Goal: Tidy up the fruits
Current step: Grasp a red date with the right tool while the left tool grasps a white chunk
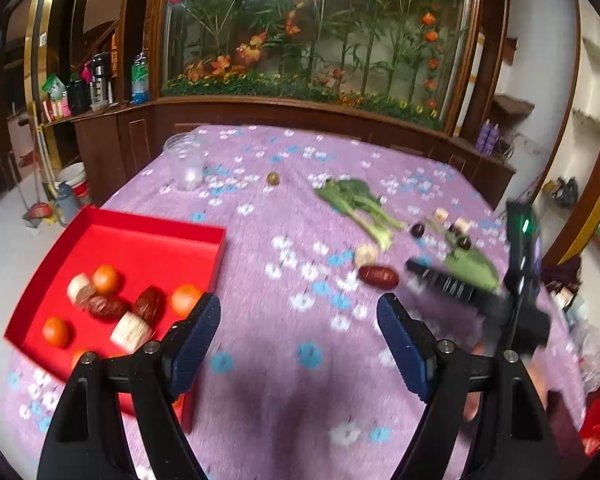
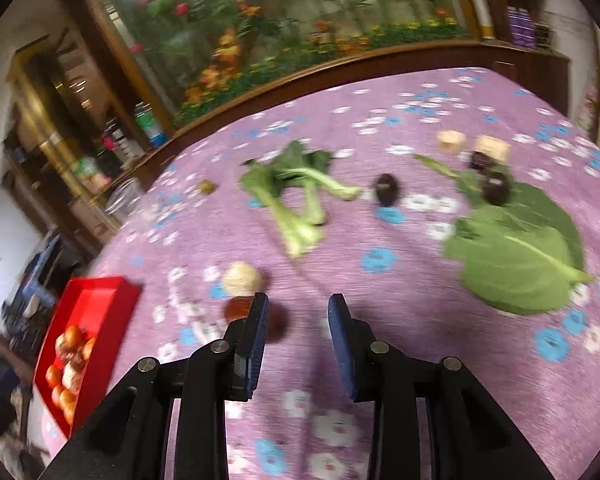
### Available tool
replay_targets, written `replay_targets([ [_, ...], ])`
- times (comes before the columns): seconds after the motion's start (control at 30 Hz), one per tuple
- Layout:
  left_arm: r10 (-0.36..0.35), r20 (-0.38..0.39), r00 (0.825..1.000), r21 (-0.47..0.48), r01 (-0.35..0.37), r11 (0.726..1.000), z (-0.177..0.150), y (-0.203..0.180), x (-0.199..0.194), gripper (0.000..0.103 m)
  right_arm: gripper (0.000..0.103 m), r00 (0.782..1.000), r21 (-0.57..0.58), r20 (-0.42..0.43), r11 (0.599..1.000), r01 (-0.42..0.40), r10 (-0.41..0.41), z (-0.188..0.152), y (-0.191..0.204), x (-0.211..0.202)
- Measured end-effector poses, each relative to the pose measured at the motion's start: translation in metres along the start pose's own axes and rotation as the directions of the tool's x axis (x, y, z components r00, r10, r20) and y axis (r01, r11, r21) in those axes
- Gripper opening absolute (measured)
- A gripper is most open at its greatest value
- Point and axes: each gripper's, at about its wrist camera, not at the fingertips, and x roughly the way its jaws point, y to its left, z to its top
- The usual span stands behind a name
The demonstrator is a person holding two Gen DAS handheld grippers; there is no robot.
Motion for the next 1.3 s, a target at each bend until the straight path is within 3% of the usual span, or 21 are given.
replay_targets([
  [0.2, -0.066, -0.082, 0.994, -0.002, 0.066, 0.998, 0.027, 0.008, 0.043, 0.080, 0.060, 0.996, -0.041, -0.083, 0.999, -0.029, 0.025, 0.001, 0.008, 0.022],
  [0.3, -0.093, -0.109, 0.990, 0.002, 0.094, 0.996, 0.036, 0.007, 0.067, 0.080, 0.060, 0.994, -0.061, -0.101, 0.997, -0.043, 0.037, -0.001, 0.014, 0.031],
  [0.43, -0.150, -0.152, 0.977, -0.053, 0.144, 0.988, 0.040, 0.008, 0.105, 0.080, 0.060, 0.994, -0.116, -0.107, 0.992, -0.039, 0.027, -0.008, 0.026, 0.038],
  [0.47, -0.168, -0.166, 0.972, -0.071, 0.158, 0.985, 0.041, 0.009, 0.114, 0.080, 0.058, 0.993, -0.118, -0.112, 0.992, -0.036, 0.023, -0.009, 0.026, 0.040],
  [0.5, -0.178, -0.175, 0.968, -0.082, 0.166, 0.983, 0.042, 0.009, 0.120, 0.080, 0.047, 0.994, -0.114, -0.107, 0.993, -0.032, 0.020, -0.009, 0.025, 0.039],
  [0.53, -0.184, -0.189, 0.965, -0.096, 0.168, 0.981, 0.042, 0.010, 0.128, 0.080, 0.042, 0.994, -0.103, -0.108, 0.994, -0.035, 0.024, -0.008, 0.023, 0.039],
  [0.63, -0.213, -0.222, 0.951, -0.119, 0.191, 0.974, 0.045, 0.006, 0.148, 0.080, 0.040, 0.991, -0.052, -0.117, 0.996, -0.066, 0.059, -0.008, 0.015, 0.037],
  [0.77, -0.241, -0.253, 0.937, -0.108, 0.220, 0.970, 0.049, -0.010, 0.173, 0.080, 0.038, 0.991, -0.042, -0.123, 0.997, -0.067, 0.061, -0.009, 0.014, 0.032],
  [0.97, -0.261, -0.324, 0.910, -0.054, 0.257, 0.965, 0.044, -0.037, 0.205, 0.080, 0.037, 0.991, -0.100, -0.136, 0.995, -0.002, -0.011, -0.012, 0.019, 0.026],
  [1.03, -0.258, -0.336, 0.906, -0.034, 0.262, 0.965, 0.043, -0.043, 0.212, 0.074, 0.037, 0.990, -0.105, -0.143, 0.994, 0.001, -0.016, -0.012, 0.018, 0.026],
  [1.1, -0.247, -0.340, 0.907, 0.000, 0.263, 0.965, 0.041, -0.049, 0.216, 0.047, 0.037, 0.989, -0.105, -0.149, 0.995, 0.004, -0.020, -0.012, 0.018, 0.027],
  [1.2, -0.246, -0.359, 0.900, 0.027, 0.274, 0.961, 0.036, -0.054, 0.222, 0.043, 0.037, 0.988, -0.093, -0.155, 0.996, 0.002, -0.016, -0.011, 0.014, 0.029],
  [1.3, -0.216, -0.342, 0.915, 0.078, 0.256, 0.963, 0.033, -0.062, 0.222, 0.047, 0.037, 0.989, -0.080, -0.149, 0.997, -0.008, -0.004, -0.011, 0.014, 0.029],
])
